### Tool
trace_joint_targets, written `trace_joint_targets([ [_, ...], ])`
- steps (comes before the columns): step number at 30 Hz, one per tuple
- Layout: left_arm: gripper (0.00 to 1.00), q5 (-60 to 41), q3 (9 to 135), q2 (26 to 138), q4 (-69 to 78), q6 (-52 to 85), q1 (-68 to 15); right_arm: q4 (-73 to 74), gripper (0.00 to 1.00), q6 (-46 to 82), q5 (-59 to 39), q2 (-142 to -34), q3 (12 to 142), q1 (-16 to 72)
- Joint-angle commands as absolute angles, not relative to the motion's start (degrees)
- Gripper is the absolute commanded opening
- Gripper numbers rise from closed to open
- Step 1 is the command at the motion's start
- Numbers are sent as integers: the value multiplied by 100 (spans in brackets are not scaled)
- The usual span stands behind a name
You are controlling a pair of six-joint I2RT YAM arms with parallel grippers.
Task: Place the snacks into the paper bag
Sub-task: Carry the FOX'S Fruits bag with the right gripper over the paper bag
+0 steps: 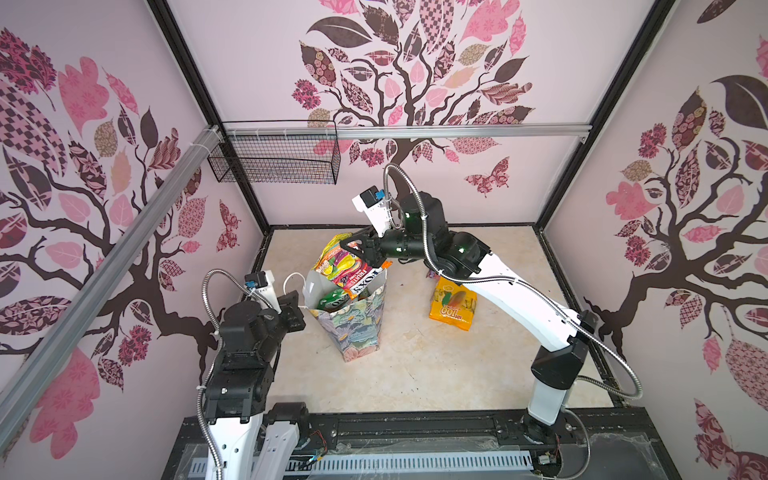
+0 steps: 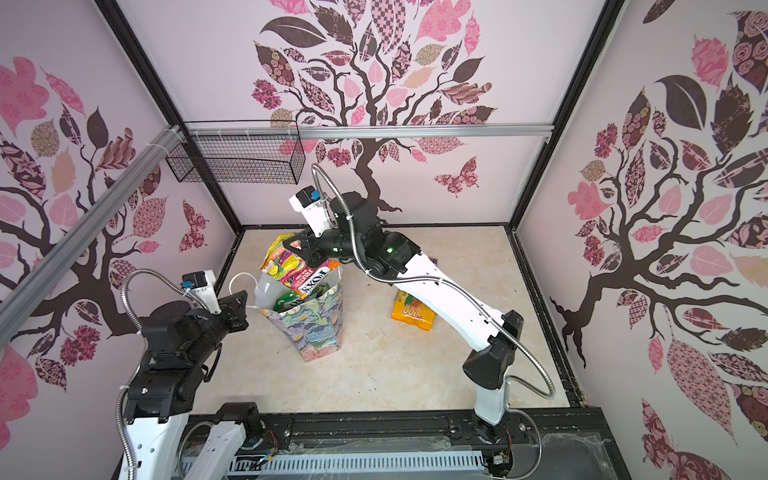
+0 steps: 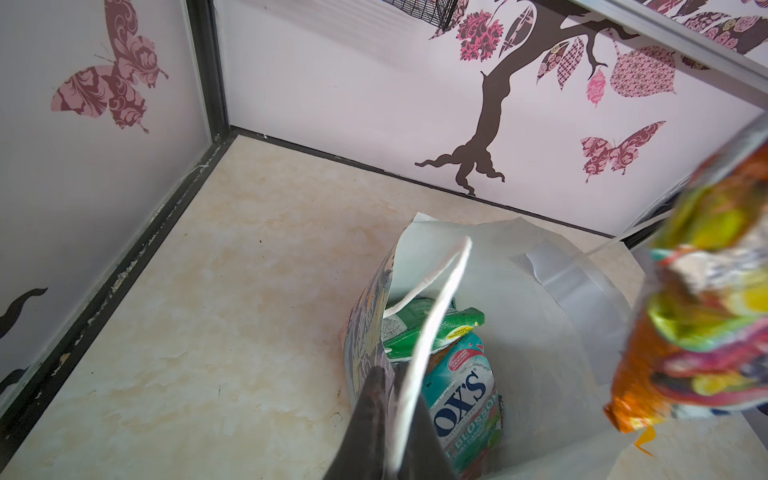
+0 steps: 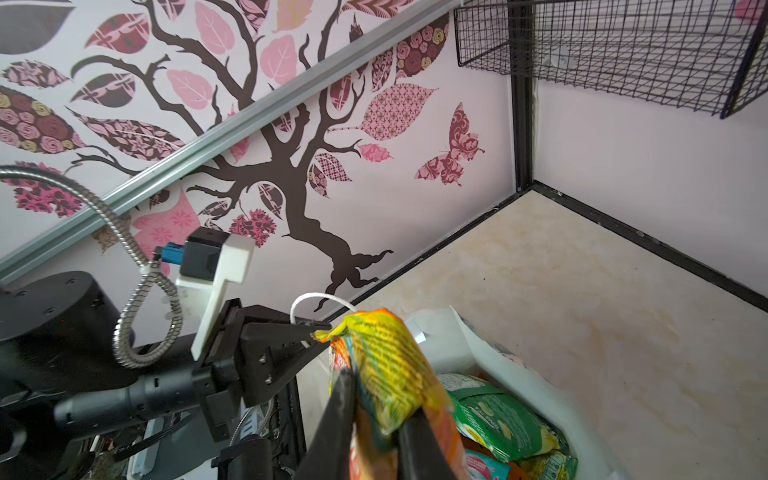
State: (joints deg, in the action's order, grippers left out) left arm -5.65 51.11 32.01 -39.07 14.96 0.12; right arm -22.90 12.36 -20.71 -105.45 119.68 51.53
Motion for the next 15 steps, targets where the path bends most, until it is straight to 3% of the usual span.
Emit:
trace_joint_targets([
  [1, 11, -569, 5037, 3155, -3824, 1441, 37, -1956, 0, 1056, -1890, -10801, 12278, 5208],
  [15, 11, -606, 5046, 3153, -3812, 1446, 51, -2866, 0, 835, -2171, -11531, 13029, 5204],
])
